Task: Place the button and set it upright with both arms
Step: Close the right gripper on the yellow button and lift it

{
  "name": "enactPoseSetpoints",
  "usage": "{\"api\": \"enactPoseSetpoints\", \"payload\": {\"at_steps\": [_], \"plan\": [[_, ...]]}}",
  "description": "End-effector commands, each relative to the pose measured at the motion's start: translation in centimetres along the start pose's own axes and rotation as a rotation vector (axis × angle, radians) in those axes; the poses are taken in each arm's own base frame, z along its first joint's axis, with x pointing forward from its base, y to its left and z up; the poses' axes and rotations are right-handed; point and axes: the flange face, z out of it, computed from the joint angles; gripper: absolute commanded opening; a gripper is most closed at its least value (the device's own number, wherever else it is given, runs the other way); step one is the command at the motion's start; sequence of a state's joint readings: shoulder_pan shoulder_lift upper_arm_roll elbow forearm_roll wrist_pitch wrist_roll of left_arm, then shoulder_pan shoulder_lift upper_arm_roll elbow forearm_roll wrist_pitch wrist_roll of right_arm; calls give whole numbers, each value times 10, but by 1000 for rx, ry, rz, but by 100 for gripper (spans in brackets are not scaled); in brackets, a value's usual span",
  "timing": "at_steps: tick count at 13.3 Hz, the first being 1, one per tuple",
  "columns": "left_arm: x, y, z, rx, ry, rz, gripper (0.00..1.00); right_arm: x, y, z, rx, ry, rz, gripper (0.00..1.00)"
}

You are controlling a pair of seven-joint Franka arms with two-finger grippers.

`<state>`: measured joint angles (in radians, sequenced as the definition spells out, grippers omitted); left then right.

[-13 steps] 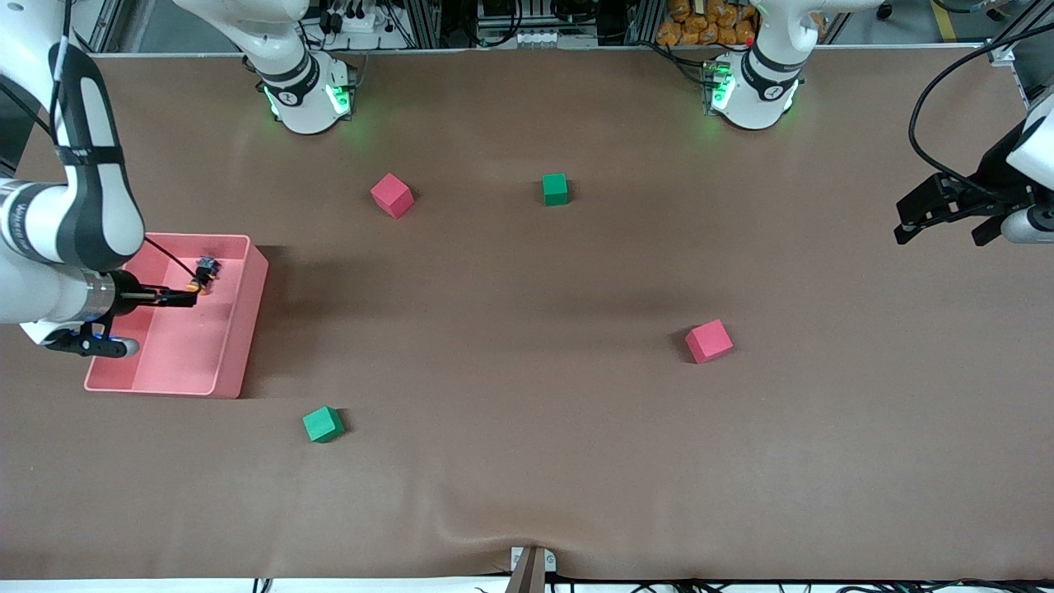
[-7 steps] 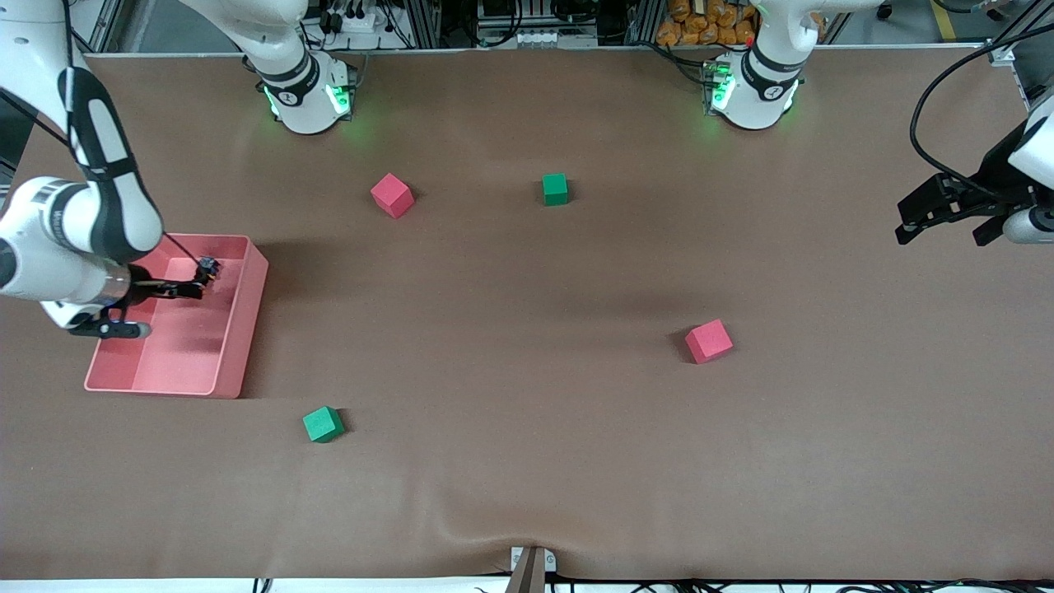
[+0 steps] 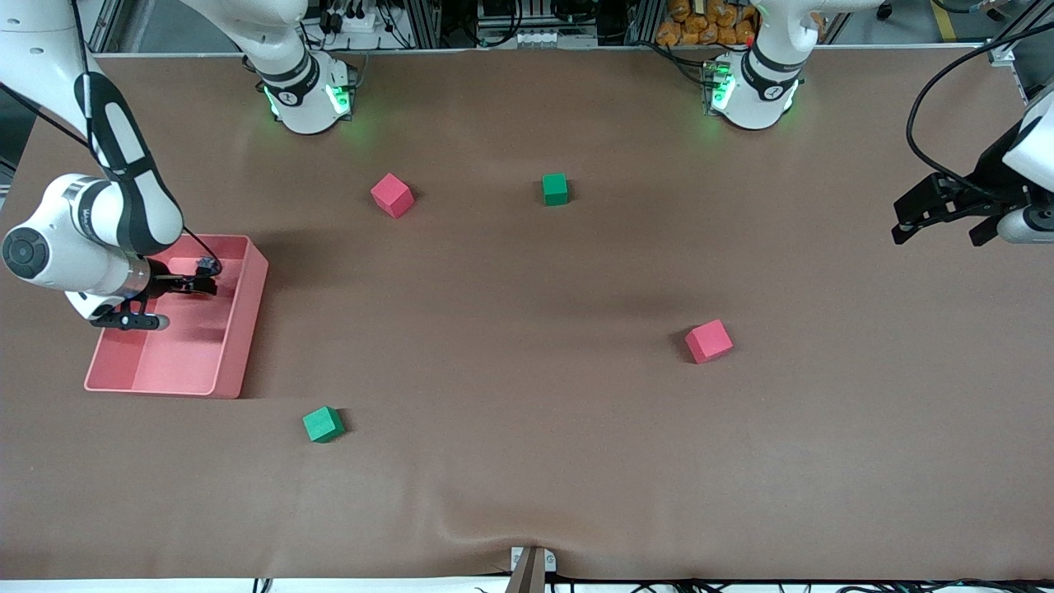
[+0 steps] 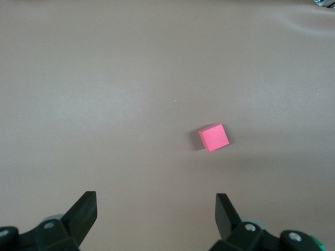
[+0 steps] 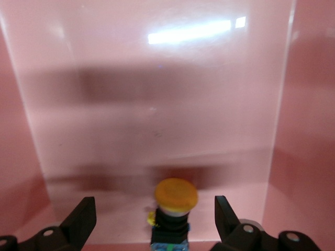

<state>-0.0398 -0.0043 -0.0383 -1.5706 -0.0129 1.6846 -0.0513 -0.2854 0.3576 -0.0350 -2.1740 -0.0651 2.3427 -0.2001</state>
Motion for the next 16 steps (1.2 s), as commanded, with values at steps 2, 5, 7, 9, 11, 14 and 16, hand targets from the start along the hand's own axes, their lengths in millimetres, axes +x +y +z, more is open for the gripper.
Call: {"api": "enactPoseSetpoints", "payload": {"at_steps": [2, 5, 7, 9, 11, 14, 16], "plan": [[0, 2, -4, 15, -4, 2, 100, -8, 21, 24, 4, 7, -22, 100], [0, 2, -5, 15, -2, -1, 100, -14, 22, 32, 11, -11, -21, 100], [0, 4, -5, 15, -3, 2, 100, -16, 20, 36, 16, -23, -22, 84], [0, 4, -3, 15, -6, 1, 100, -17, 20, 37, 19, -29, -18, 40], [0, 4, -3, 15, -6, 1, 100, -17, 20, 37, 21, -32, -17, 13], [0, 4, -3, 15, -6, 2, 100, -16, 19, 36, 20, -30, -20, 0], [0, 4, -4, 15, -4, 4, 100, -14, 18, 28, 16, -18, -28, 0]]}}
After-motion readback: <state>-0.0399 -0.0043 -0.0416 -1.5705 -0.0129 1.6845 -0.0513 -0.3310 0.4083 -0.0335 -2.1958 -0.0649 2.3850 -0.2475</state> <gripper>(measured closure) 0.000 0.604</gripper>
